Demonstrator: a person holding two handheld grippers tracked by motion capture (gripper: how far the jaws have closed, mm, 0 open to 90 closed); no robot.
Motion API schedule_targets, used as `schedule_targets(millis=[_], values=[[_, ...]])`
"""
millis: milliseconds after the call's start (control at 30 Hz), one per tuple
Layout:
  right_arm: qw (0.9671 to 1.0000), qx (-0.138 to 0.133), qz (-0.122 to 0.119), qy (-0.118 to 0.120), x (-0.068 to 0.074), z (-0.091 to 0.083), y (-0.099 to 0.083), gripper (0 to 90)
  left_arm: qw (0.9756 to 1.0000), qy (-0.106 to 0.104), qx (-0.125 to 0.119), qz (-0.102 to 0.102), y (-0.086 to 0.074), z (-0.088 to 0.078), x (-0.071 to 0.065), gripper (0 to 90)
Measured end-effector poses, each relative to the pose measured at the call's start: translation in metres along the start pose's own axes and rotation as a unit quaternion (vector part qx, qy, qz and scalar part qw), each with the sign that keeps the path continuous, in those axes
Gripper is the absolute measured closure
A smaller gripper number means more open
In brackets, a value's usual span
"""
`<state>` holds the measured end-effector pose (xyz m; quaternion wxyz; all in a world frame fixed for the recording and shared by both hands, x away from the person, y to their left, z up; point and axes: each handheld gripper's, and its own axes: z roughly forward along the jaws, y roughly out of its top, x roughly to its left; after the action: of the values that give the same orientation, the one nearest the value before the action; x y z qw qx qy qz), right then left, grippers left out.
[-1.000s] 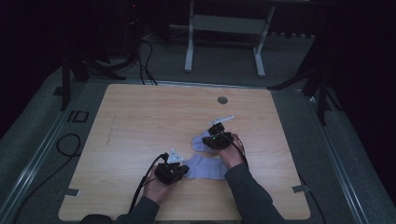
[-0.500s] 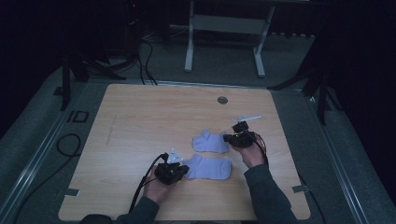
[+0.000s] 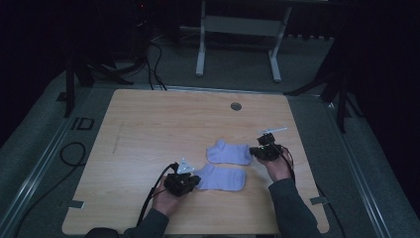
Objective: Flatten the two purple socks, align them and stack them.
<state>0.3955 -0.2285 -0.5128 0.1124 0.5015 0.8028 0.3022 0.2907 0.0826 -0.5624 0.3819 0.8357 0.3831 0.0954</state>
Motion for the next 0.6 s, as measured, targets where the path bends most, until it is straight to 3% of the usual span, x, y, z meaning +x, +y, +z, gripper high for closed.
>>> schedule_targets(millis=[267, 333, 500, 600], values=[[0.9998, 0.013, 0.0, -0.013, -0.008, -0.002, -0.006, 84.6, 1.0, 0.0, 0.0, 0.0, 0.0, 0.0, 0.0, 84.8], [0.9996, 0.014, -0.002, -0.024, -0.01, -0.004, -0.007, 79.7, 1.0, -0.001, 0.0, 0.0, 0.0, 0.0, 0.0, 84.7], [0.9992, -0.004, -0.017, -0.037, -0.008, -0.013, -0.002, 71.7, 1.0, -0.001, -0.001, -0.001, 0.0, 0.0, 0.0, 84.2], [0.9991, -0.017, -0.032, -0.023, -0.004, -0.017, 0.003, 67.6, 1.0, 0.0, 0.0, 0.001, 0.0, 0.0, 0.0, 83.8]])
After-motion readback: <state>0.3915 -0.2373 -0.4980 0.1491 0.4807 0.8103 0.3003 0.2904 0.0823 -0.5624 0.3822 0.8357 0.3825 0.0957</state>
